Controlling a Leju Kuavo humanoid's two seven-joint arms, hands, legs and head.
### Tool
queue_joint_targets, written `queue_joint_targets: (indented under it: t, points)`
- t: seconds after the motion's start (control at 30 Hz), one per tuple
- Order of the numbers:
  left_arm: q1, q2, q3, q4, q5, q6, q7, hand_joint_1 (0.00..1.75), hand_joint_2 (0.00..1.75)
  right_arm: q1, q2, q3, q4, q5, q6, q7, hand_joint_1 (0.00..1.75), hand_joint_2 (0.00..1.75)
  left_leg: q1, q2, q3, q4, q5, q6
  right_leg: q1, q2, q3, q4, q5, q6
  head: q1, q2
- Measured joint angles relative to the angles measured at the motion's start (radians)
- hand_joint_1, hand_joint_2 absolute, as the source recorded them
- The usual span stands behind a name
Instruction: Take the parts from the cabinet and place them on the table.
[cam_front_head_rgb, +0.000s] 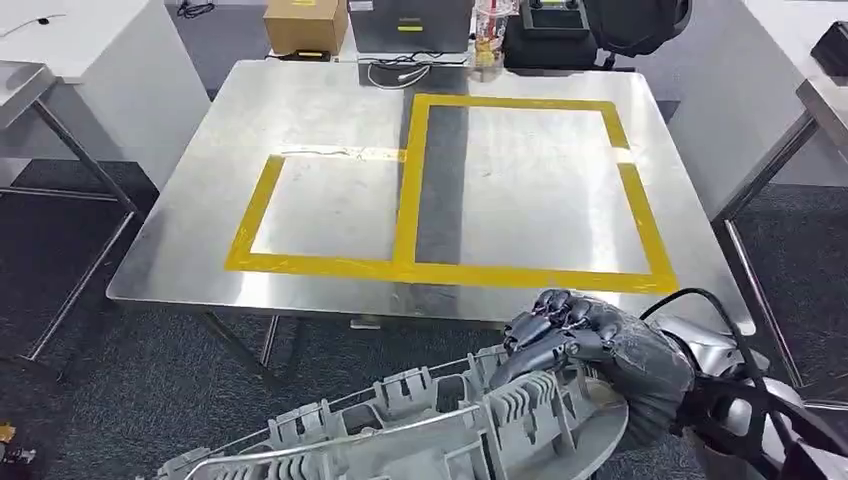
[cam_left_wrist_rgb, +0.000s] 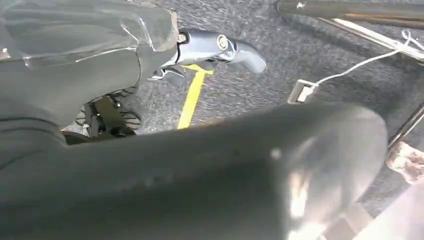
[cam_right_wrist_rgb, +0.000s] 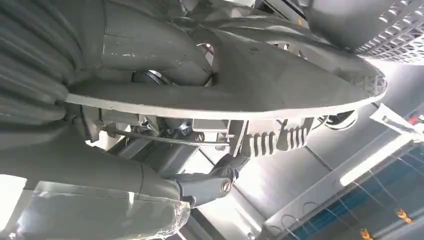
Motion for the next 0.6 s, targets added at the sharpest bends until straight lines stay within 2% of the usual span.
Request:
queue_joint_targets:
  t: [0.03, 0.1, 0.13, 0.17, 0.2, 0.27, 0.3, 0.33, 0.37, 0.43, 0.47, 0.5, 0.53, 0.57, 0.6]
  points:
    - [0.0, 0.0, -0.001, 0.001, 0.0, 0.001, -0.003, 0.0, 0.0, 0.002, 0.0, 0.0, 0.0, 0.002, 0.0, 0.0, 1.75, 1.75, 0.001, 0.0, 0.001, 0.0, -0.003, -0.004, 0.001, 0.0, -0.001, 0.002, -0.002, -0.012, -0.001, 0.0]
    - [0.0, 0.002, -0.002, 0.004, -0.002, 0.004, -0.003, 0.0, 0.0, 0.002, -0.002, 0.0, 0.0, 0.004, 0.0, 0.0, 1.75, 1.75, 0.005, 0.001, 0.004, -0.002, -0.008, -0.012, 0.007, 0.002, -0.001, 0.003, -0.009, -0.023, 0.0, 0.0]
    - [-0.001, 0.007, -0.003, 0.005, -0.002, 0.005, -0.005, 0.0, 0.0, 0.002, -0.002, 0.0, 0.0, 0.005, 0.0, 0.0, 1.75, 1.75, 0.006, 0.003, 0.007, 0.002, -0.019, -0.018, -0.006, 0.003, 0.007, 0.0, -0.012, -0.028, 0.0, 0.0]
    - [-0.001, 0.006, -0.005, 0.007, -0.003, 0.005, -0.006, 0.0, 0.0, 0.002, -0.002, 0.0, 0.0, 0.006, 0.0, 0.0, 1.75, 1.75, 0.008, 0.006, -0.002, 0.025, -0.027, -0.026, -0.006, 0.003, 0.016, -0.001, -0.018, -0.035, -0.001, 0.0]
    - [-0.002, 0.007, -0.005, 0.01, -0.003, 0.007, -0.008, 0.0, 0.0, 0.002, -0.002, 0.0, 0.0, 0.007, 0.0, 0.0, 1.75, 1.75, 0.012, 0.008, -0.03, 0.086, -0.052, -0.035, -0.007, 0.002, 0.024, -0.001, -0.024, -0.044, -0.008, 0.0]
    - [-0.003, 0.01, -0.005, 0.015, -0.006, 0.009, -0.008, 0.0, 0.0, 0.003, -0.001, 0.001, 0.0, 0.008, 0.0, 0.0, 1.75, 1.75, 0.021, 0.013, -0.13, 0.255, -0.112, -0.047, -0.005, 0.002, 0.035, 0.0, -0.036, -0.048, -0.007, 0.0]
    - [-0.003, 0.01, -0.005, 0.018, -0.008, 0.01, -0.008, 0.0, 0.0, 0.006, -0.001, 0.002, 0.0, 0.009, 0.0, 0.0, 1.75, 1.75, 0.023, 0.013, -0.182, 0.327, -0.125, -0.05, -0.004, 0.002, 0.041, 0.0, -0.042, -0.048, -0.007, 0.0]
    - [-0.002, 0.01, -0.005, 0.021, -0.008, 0.01, -0.008, 0.0, 0.0, 0.009, -0.001, 0.002, 0.0, 0.01, 0.0, 0.0, 1.75, 1.75, 0.025, 0.013, -0.207, 0.345, -0.109, -0.05, -0.004, 0.004, 0.05, 0.0, -0.049, -0.047, -0.007, 0.0]
    - [-0.002, 0.01, -0.005, 0.023, -0.009, 0.01, -0.009, 0.0, 0.0, 0.011, -0.001, 0.002, 0.0, 0.011, 0.0, 0.0, 1.75, 1.75, 0.025, 0.013, -0.207, 0.314, -0.069, -0.048, -0.004, 0.005, 0.061, 0.0, -0.057, -0.045, -0.007, 0.0]
    - [-0.002, 0.011, -0.005, 0.026, -0.009, 0.011, -0.009, 0.0, 0.0, 0.011, 0.0, 0.002, 0.0, 0.014, 0.0, 0.0, 1.75, 1.75, 0.023, 0.013, -0.148, 0.139, 0.058, -0.035, -0.002, 0.006, 0.092, -0.002, -0.077, -0.041, -0.007, 0.0]
    - [-0.002, 0.013, -0.004, 0.027, -0.009, 0.012, -0.01, 0.0, 0.0, 0.011, 0.0, 0.002, 0.0, 0.015, -0.001, -0.001, 1.75, 1.75, 0.019, 0.013, -0.117, 0.052, 0.108, -0.023, -0.002, 0.006, 0.103, -0.004, -0.086, -0.039, -0.006, 0.0]
    - [-0.002, 0.016, -0.004, 0.028, -0.011, 0.014, -0.011, 0.0, 0.0, 0.011, 0.0, 0.002, 0.0, 0.016, -0.001, -0.002, 1.75, 1.75, 0.014, 0.016, -0.102, 0.04, 0.082, -0.016, 0.004, 0.006, 0.108, -0.006, -0.093, -0.031, -0.004, 0.0]
    - [-0.003, 0.016, -0.005, 0.029, -0.01, 0.015, -0.013, 0.0, 0.0, 0.012, 0.0, 0.002, 0.0, 0.017, -0.002, -0.002, 1.75, 1.75, 0.009, 0.018, -0.093, 0.019, 0.074, -0.006, 0.002, 0.007, 0.107, -0.007, -0.096, -0.026, -0.007, 0.0]
    - [-0.003, 0.017, -0.005, 0.031, -0.011, 0.016, -0.015, 0.0, 0.0, 0.012, 0.0, 0.002, 0.0, 0.018, -0.002, -0.005, 1.75, 1.75, 0.006, 0.019, -0.092, 0.018, 0.072, -0.002, 0.002, 0.007, 0.11, -0.011, -0.094, -0.021, -0.005, 0.0]
    - [-0.002, 0.018, -0.005, 0.033, -0.011, 0.018, -0.019, 0.0, 0.0, 0.017, 0.0, 0.002, 0.0, 0.022, -0.002, -0.009, 1.75, 1.75, 0.005, 0.018, -0.091, 0.01, 0.07, 0.004, 0.002, 0.006, 0.111, -0.002, -0.083, -0.007, -0.007, 0.0]
